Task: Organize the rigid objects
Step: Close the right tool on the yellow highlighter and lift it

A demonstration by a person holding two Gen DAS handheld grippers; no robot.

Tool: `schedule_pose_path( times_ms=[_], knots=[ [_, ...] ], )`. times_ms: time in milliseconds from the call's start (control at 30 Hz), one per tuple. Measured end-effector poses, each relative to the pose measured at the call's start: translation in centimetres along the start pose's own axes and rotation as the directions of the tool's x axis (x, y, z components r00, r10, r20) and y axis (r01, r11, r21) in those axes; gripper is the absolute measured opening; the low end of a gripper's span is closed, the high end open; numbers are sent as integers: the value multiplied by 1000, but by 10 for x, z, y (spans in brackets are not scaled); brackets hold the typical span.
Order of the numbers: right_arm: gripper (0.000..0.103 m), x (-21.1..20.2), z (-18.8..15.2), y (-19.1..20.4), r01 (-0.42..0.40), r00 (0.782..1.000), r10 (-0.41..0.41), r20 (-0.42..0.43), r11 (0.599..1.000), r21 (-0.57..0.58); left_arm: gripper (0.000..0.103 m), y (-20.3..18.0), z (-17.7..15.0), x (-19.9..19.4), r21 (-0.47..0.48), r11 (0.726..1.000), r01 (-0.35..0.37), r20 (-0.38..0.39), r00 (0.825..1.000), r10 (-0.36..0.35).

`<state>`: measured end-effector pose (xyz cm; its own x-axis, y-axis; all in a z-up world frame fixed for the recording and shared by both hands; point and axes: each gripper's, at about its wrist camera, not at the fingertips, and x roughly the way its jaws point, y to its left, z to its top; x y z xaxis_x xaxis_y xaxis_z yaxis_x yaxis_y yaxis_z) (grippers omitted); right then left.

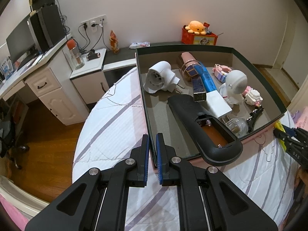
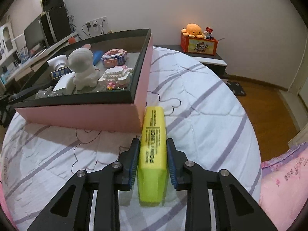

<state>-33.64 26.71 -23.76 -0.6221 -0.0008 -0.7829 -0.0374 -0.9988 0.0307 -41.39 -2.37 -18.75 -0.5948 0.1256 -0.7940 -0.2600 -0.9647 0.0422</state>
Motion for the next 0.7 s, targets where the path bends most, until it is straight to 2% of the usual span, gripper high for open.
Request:
schedule_pose_path(
  times_ms=[100,233,333,700],
  knots=[
    [28,0,1,-3,-20,1000,20,3,1000,-10,6,-1,0,0,-1,1000,1,-2,1000,-1],
    [27,-10,-3,-22,-137,990,135,36,988,76,6,-2,0,1,1,1000,-5,-3,1000,5],
    [27,-21,-6,-29,-190,981,184,62,976,102,6,-2,0,1,1,1000,-5,-3,1000,5],
    [27,-59,-1,-29,-253,961,239,138,962,98,6,2,0,0,-4,1000,13,1,1000,-13]
  ],
)
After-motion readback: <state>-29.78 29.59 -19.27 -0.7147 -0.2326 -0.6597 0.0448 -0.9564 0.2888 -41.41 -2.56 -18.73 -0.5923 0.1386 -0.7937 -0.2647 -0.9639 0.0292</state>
